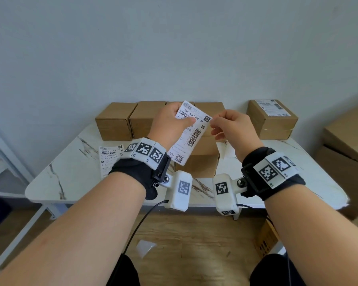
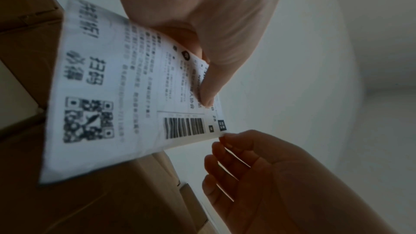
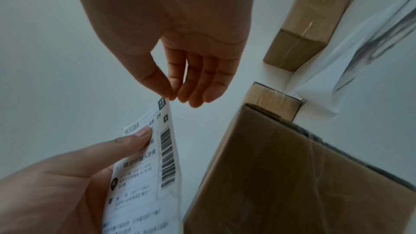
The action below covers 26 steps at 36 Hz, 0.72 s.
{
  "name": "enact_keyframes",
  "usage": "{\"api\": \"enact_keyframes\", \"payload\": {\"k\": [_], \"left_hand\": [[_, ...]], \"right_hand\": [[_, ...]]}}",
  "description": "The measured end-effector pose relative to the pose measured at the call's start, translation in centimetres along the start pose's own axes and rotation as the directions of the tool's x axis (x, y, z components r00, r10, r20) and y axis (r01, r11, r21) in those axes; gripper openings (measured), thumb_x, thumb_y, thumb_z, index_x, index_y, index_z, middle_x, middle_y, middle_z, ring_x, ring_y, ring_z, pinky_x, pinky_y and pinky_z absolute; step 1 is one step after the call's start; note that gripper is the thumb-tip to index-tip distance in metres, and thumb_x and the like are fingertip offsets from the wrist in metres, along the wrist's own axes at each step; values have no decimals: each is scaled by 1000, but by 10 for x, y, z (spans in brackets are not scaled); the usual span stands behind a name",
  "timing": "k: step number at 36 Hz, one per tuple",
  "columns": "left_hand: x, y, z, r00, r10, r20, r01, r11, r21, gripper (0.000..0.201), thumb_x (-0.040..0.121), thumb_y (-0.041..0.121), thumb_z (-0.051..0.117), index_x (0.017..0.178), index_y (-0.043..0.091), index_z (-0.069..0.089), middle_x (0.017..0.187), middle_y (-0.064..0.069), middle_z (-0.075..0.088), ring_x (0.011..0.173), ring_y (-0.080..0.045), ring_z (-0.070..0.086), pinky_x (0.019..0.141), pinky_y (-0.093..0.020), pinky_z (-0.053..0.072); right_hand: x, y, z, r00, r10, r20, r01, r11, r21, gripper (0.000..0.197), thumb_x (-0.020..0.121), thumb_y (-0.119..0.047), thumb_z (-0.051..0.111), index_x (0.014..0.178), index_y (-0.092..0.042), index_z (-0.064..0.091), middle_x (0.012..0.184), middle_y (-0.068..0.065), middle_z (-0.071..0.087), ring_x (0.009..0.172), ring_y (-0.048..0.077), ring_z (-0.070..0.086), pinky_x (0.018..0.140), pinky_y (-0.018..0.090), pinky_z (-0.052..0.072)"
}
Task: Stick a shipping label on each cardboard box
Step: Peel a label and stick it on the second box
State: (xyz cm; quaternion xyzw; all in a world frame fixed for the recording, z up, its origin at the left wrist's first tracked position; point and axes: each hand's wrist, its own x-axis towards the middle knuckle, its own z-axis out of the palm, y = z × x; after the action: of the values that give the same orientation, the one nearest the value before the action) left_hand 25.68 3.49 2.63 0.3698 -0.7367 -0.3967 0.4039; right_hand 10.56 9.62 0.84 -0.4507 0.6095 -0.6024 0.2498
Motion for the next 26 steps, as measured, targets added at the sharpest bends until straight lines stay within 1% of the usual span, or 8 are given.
{"api": "enact_keyframes", "payload": {"k": [5,13,16,18,20,22,24,26], "left_hand": [[1,0,0,1000,16,7,-16,1000,22,17,89,15,66,105,19,64,97,7,71,78,0,67,50,-8,45],[6,-1,1,999,47,3,-47,990,132,21,87,17,68,108,16,62,101,4,70,83,-9,68,66,-26,56],[8,-2,1,998,65,-20,-60,982,178,22,86,18,69,105,22,57,100,8,68,86,-9,67,70,-27,55],[9,-4,4,996,76,-52,-64,976,210,32,85,19,69,113,25,54,105,11,65,90,-8,66,71,-22,53],[10,-7,7,986,134,-101,-94,940,329,48,83,22,70,126,25,49,116,8,61,100,-9,60,77,-21,49],[10,-9,9,955,246,-168,-126,844,521,52,81,28,70,129,26,48,123,4,54,115,-15,47,94,-27,39],[7,-9,11,919,340,-199,-148,765,627,40,80,34,69,118,27,55,121,5,51,118,-17,40,96,-27,29],[5,-8,13,913,375,-162,-179,723,667,22,81,38,68,101,31,62,112,9,53,112,-14,40,90,-24,23]], "right_hand": [[0,-1,-2,1000,3,-3,-3,1000,-3,8,85,-4,57,78,-6,60,76,8,64,64,17,59,61,27,50],[-2,-3,-6,1000,-9,20,9,1000,-24,22,80,-3,58,61,-12,54,67,8,59,58,15,51,57,26,46],[-3,-2,-6,999,-5,36,7,999,-38,15,81,-3,60,66,-7,58,66,7,55,58,15,49,57,25,45],[-4,-1,-5,999,4,34,-3,999,-34,7,82,-4,61,77,0,65,66,8,53,60,15,47,58,25,45],[-5,0,-6,1000,14,26,-13,999,-29,14,82,-5,62,85,8,67,71,11,54,64,17,46,61,26,44],[-6,1,-7,1000,17,24,-17,1000,-21,18,83,-6,63,88,11,66,77,12,55,66,17,45,64,25,44],[-6,2,-9,1000,18,21,-18,1000,-18,14,83,-6,63,86,6,68,79,13,56,65,15,45,66,26,44],[-6,2,-10,1000,21,14,-20,1000,-12,8,84,-7,64,81,-1,69,78,12,57,64,14,46,67,26,44]]}}
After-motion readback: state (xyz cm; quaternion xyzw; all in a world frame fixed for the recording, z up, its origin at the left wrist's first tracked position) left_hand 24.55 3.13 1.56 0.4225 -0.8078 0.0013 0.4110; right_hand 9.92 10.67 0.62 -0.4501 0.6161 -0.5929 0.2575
